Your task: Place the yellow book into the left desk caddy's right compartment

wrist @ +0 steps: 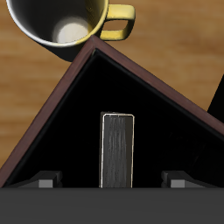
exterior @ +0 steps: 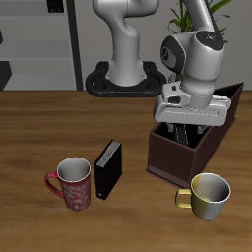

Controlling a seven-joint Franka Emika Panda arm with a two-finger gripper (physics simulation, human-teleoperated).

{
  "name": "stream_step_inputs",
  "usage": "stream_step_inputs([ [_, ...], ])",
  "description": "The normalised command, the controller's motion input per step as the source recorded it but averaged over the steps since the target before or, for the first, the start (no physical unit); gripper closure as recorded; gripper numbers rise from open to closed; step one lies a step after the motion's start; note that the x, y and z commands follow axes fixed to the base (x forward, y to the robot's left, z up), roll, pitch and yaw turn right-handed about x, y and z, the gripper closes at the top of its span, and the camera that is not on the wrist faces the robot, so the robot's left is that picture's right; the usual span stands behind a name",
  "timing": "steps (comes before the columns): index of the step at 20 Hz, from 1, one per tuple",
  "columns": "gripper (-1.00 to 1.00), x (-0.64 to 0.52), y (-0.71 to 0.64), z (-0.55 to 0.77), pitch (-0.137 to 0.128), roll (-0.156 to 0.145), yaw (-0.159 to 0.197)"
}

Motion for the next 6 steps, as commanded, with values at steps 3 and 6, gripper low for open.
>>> stream_step_inputs([
  [3, -1.0, -0.05, 0.0, 0.06, -0.015, 0.02, 0.002],
  [6, -1.0, -0.05, 0.0, 0.04, -0.003, 0.013, -0.002],
])
